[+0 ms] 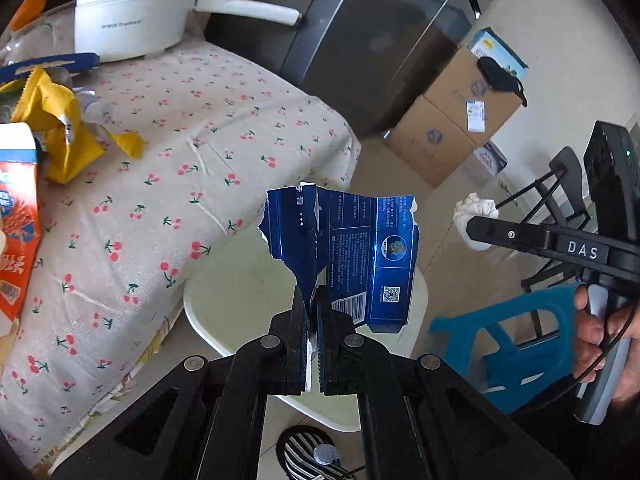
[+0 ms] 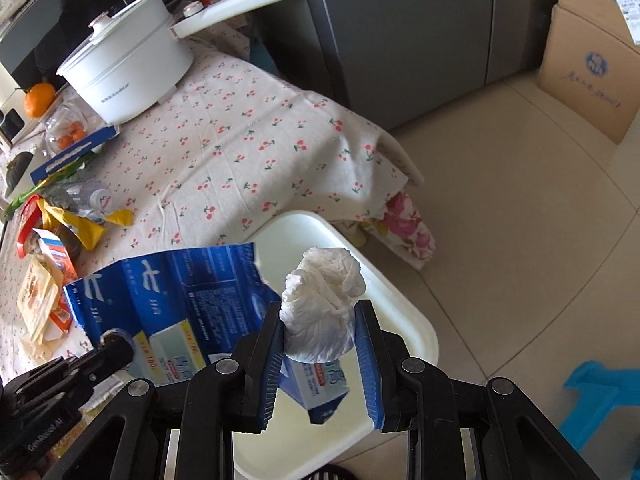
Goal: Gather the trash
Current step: 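Carry the blue carton and tissue to the white bin and release both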
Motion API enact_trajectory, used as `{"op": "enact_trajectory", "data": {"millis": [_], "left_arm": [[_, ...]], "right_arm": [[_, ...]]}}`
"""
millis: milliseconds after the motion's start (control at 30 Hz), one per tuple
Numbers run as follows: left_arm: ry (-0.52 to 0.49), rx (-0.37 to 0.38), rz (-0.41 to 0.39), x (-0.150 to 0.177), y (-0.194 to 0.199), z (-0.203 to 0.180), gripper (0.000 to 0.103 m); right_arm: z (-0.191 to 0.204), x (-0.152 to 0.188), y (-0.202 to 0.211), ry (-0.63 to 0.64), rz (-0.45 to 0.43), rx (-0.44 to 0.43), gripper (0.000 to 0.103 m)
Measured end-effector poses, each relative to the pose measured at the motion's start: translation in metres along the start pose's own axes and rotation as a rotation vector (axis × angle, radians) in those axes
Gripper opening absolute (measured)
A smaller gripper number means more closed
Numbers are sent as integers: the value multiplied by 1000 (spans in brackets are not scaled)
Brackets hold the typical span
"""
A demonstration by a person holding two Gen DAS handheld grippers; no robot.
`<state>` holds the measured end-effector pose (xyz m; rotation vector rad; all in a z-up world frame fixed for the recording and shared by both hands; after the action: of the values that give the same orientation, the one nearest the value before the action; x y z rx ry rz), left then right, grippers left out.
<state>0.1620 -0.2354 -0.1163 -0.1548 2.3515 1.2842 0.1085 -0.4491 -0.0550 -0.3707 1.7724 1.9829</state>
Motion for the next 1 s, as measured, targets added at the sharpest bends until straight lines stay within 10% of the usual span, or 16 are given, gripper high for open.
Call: {"op": "enact_trajectory", "data": {"millis": [500, 667, 1000], "left_arm": [[-72, -132, 22, 3, -34, 11, 7], [-98, -167, -15, 9, -7, 8, 58], [-148, -282, -80, 27, 53, 27, 76]], "right_arm": [[11, 9, -33, 50, 99, 34, 31], [12, 11, -35, 50, 113, 39, 31], [11, 15, -60, 52, 177, 69, 31]]}}
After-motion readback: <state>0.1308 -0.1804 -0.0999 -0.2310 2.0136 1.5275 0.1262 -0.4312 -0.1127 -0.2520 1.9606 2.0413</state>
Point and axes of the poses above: each gripper's, at about its wrist camera, not at the fingertips, and y roughly against the way its jaws point, z to its left, x to its underside, the point moved 1 cm from there along -y, roughly the way its jaws point, and after that the axes turned 10 degrees about y, right-handed, at the moved point
